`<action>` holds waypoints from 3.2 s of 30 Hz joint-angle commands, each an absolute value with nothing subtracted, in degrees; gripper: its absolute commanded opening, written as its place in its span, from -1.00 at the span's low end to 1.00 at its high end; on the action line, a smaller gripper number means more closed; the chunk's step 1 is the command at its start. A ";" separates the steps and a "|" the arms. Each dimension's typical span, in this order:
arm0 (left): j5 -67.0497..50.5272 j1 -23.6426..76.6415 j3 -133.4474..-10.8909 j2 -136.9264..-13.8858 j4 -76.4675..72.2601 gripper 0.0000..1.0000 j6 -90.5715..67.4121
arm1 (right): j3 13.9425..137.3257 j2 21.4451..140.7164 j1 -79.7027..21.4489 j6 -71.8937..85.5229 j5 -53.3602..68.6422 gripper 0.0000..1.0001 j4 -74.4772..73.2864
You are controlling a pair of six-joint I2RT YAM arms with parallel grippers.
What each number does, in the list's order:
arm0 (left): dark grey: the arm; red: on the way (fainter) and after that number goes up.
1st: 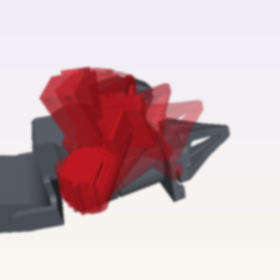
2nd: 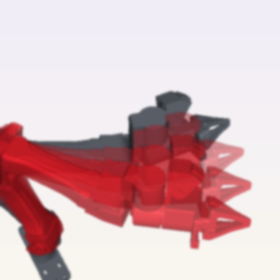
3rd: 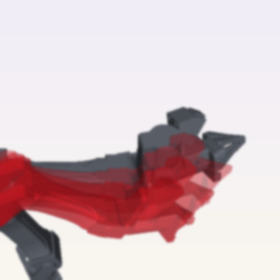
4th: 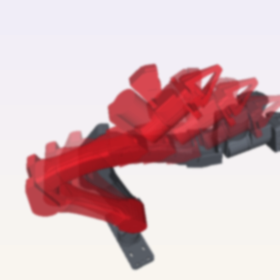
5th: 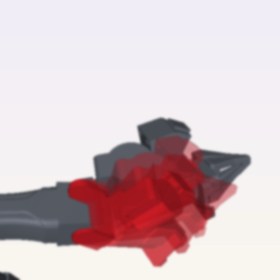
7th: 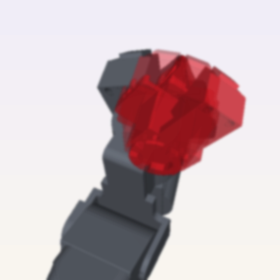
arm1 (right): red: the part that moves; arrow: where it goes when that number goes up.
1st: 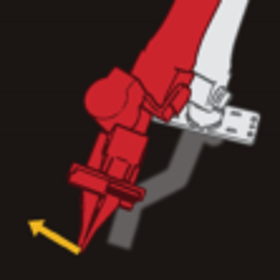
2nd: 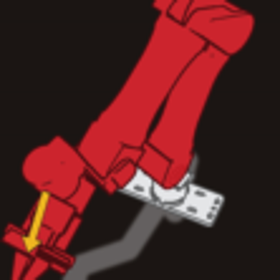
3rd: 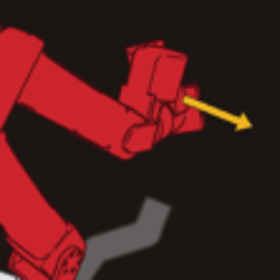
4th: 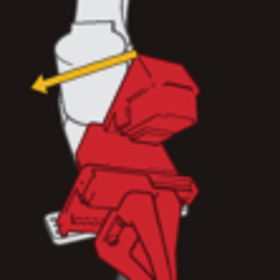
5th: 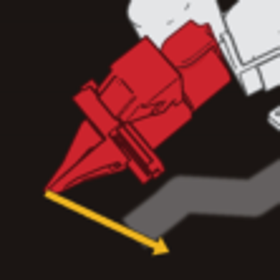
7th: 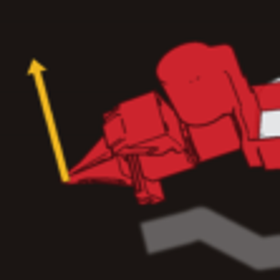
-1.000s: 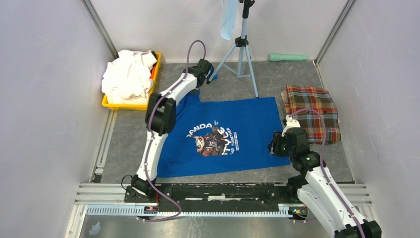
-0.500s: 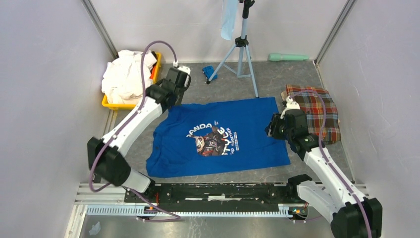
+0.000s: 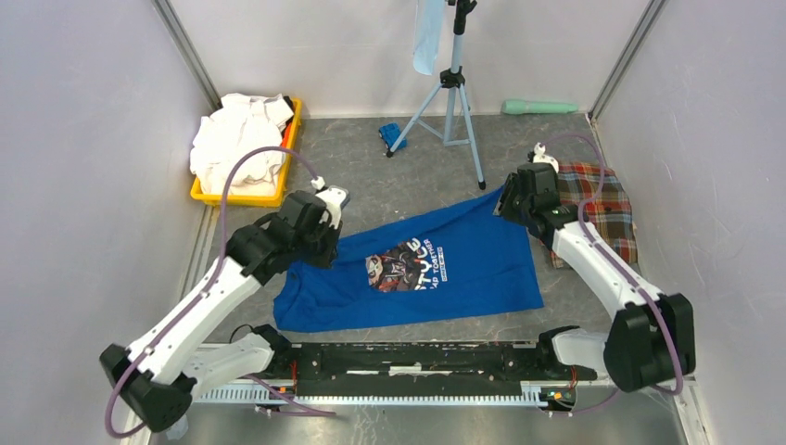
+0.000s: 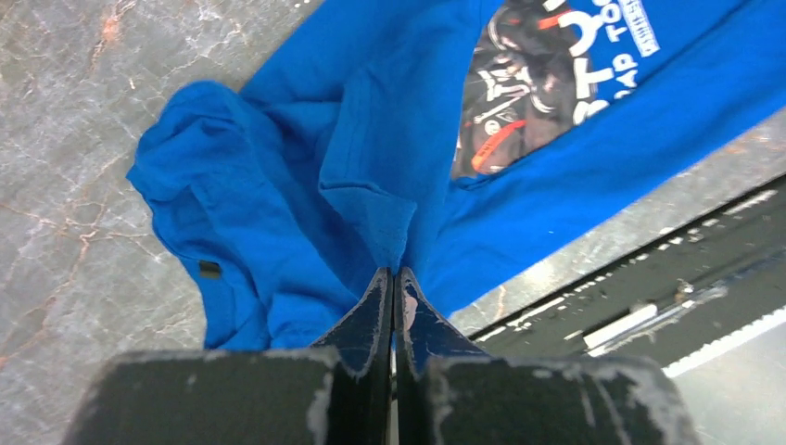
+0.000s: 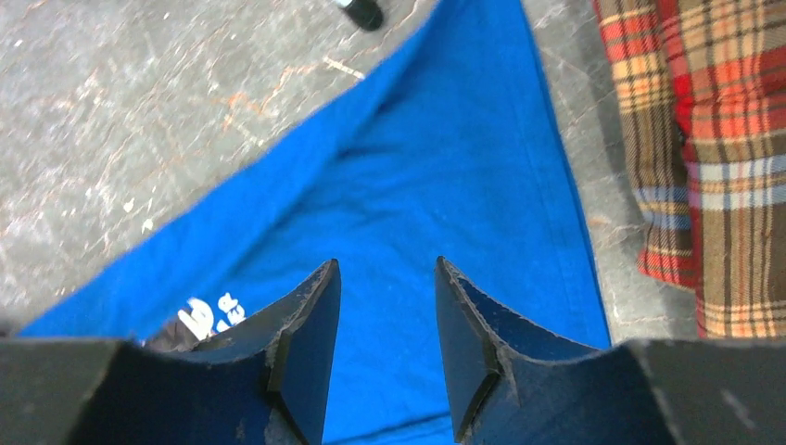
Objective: Fold and stack the mixed laundry pile
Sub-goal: Fold the T-shirt.
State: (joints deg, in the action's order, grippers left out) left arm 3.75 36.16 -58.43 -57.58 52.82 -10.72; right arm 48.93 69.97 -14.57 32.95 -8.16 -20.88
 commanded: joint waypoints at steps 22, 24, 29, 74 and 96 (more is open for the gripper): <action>13.21 36.52 -49.71 -43.20 43.78 -0.95 -16.11 | 63.77 99.40 -7.39 34.36 -15.05 -0.16 -19.61; 13.14 36.49 -49.61 -43.39 43.85 -0.96 -16.08 | 64.38 100.54 -6.72 33.14 -15.04 -0.19 -18.73; 13.00 36.46 -49.66 -44.59 43.88 -0.95 -15.67 | 66.23 103.49 -5.68 30.41 -16.55 -0.20 -18.27; 11.13 36.39 -49.52 -46.32 43.58 -0.96 -15.29 | 61.66 105.66 -0.91 26.93 -9.80 -0.53 -4.81; 11.34 36.39 -49.48 -46.37 43.60 -0.96 -15.56 | 67.47 102.33 -3.63 25.08 -17.28 -0.76 -11.58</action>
State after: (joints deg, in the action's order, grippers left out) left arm 11.62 36.45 -49.41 -46.50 46.09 -14.39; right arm 64.31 104.31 -2.83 26.09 -14.46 -10.76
